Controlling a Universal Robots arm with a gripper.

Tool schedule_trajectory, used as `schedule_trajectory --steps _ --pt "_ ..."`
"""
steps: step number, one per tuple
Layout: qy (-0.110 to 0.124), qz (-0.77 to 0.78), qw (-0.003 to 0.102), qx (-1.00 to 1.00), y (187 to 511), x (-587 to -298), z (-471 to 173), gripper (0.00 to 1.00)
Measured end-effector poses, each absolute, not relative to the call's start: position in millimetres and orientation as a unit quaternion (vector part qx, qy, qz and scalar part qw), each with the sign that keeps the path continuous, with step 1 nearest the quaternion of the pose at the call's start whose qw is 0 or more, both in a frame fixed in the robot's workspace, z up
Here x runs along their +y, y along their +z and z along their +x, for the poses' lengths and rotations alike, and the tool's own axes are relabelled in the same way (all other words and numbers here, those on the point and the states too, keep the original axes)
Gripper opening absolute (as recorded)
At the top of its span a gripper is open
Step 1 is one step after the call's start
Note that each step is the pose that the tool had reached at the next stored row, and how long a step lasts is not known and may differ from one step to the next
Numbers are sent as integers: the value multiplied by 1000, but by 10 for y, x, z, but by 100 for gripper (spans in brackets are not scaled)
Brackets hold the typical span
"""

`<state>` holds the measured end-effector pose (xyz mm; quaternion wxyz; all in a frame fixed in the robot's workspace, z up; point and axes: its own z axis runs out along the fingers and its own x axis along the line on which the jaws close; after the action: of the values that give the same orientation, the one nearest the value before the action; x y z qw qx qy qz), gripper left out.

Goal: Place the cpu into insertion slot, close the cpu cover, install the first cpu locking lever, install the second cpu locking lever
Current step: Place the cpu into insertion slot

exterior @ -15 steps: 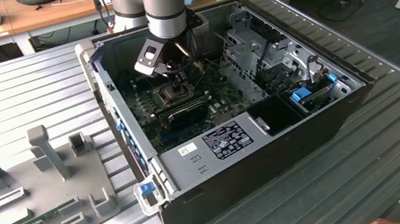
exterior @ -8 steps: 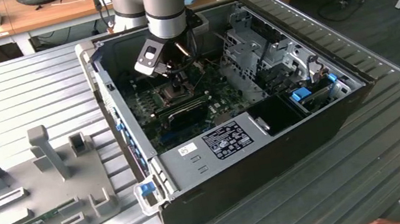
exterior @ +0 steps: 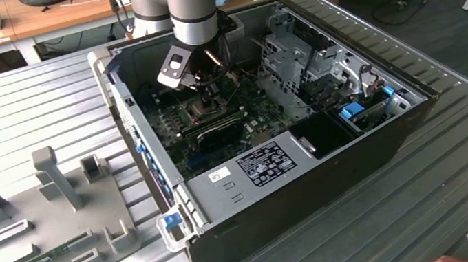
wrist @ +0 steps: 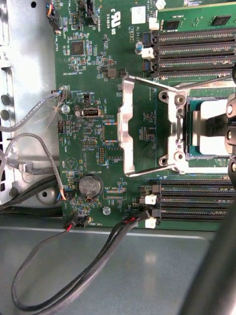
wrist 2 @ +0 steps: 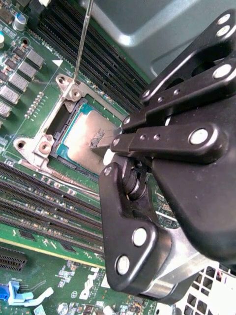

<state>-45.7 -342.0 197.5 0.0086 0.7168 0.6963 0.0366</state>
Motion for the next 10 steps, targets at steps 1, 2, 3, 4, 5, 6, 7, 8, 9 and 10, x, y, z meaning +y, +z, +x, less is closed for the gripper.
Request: schedule_trajectory --steps 1,2,3,4,5,6,7,8,9,10 --pt "37 717 9 696 1975 -3420 -457 11" --pt "37 717 9 696 1975 -3420 -457 11" --pt "37 717 9 696 1975 -3420 -458 11" --pt "37 717 9 696 1975 -3421 -458 11" --pt "37 717 9 696 1974 -3421 -458 11" --pt "37 717 9 696 1974 -3420 -458 11" --pt "37 717 9 696 1974 -3420 -458 11" --pt "37 717 9 696 1974 -3420 -457 11" --pt "37 717 9 696 1974 -3420 -457 11" --pt "37 717 9 696 1974 -3420 -458 11"
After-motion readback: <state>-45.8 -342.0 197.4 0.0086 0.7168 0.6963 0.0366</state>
